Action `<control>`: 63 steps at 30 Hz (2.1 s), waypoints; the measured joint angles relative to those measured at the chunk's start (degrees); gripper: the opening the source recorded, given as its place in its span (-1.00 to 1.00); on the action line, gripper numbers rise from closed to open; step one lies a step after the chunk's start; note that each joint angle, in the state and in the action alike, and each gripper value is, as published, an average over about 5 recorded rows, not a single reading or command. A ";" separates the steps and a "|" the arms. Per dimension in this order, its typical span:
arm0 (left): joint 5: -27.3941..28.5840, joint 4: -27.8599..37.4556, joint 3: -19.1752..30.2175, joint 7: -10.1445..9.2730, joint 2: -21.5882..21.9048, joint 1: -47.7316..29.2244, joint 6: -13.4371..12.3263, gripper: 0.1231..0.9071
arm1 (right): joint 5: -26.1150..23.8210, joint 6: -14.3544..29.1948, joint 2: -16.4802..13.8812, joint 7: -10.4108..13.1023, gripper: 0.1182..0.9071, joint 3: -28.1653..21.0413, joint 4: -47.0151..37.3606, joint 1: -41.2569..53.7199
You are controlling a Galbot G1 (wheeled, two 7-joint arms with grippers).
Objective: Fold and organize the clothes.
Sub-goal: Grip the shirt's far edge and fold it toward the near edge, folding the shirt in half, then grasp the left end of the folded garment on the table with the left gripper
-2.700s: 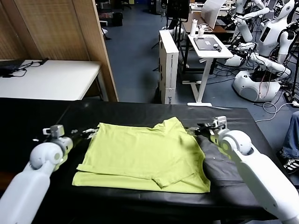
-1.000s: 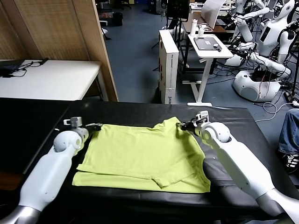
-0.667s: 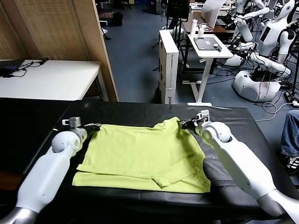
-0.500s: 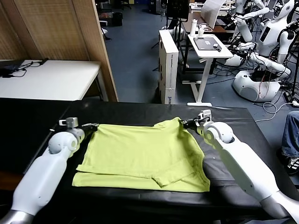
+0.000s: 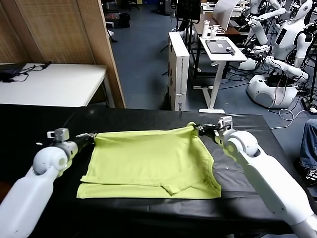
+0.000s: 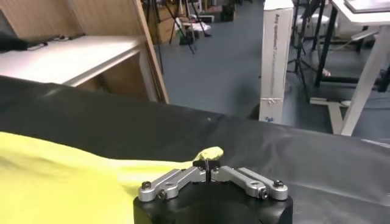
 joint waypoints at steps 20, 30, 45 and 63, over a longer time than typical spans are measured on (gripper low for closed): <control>2.13 -23.90 -12.42 0.66 5.18 27.10 1.73 -0.94 | -0.67 -2.86 -10.00 -0.05 -0.94 9.14 16.74 -23.55; 3.64 -25.25 -14.51 0.88 3.64 33.34 1.55 -0.94 | -0.83 -2.87 -9.71 0.16 -0.94 9.08 17.49 -26.20; 4.14 -26.34 -15.95 -0.77 1.96 35.34 2.21 -0.80 | -0.09 -2.76 -9.65 1.14 0.03 12.02 21.06 -28.78; 4.57 -27.01 -18.82 -3.02 -0.96 34.18 2.48 1.00 | -1.70 1.84 -0.10 2.88 1.00 12.35 12.96 -19.33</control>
